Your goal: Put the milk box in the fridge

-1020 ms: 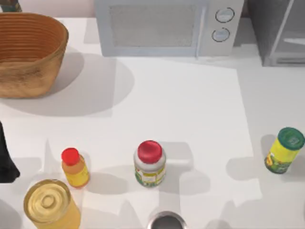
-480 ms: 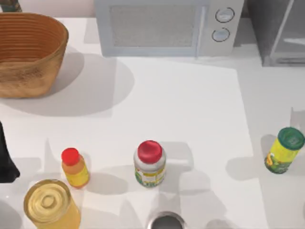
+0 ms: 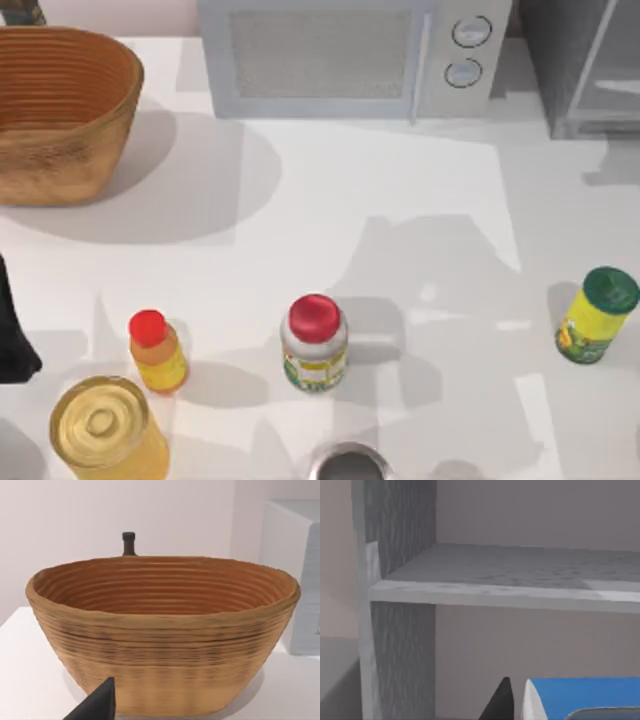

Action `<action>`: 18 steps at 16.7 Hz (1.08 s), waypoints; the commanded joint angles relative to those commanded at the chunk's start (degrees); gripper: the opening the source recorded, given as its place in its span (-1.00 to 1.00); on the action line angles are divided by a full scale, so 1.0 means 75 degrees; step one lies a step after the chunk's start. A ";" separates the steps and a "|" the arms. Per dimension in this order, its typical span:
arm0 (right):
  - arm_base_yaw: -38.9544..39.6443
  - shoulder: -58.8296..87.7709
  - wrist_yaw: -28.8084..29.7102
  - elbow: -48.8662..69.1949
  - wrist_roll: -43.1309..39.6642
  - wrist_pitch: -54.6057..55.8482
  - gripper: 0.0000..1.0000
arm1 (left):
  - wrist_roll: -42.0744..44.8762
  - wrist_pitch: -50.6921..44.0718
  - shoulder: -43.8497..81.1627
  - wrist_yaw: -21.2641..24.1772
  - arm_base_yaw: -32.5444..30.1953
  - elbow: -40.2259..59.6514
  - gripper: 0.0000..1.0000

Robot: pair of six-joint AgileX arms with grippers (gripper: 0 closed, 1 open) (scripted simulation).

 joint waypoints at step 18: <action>-0.0502 0.6177 -0.0289 0.2339 0.0072 0.2530 -1.00 | 0.0000 0.0000 0.0000 0.0000 0.0000 0.0000 1.00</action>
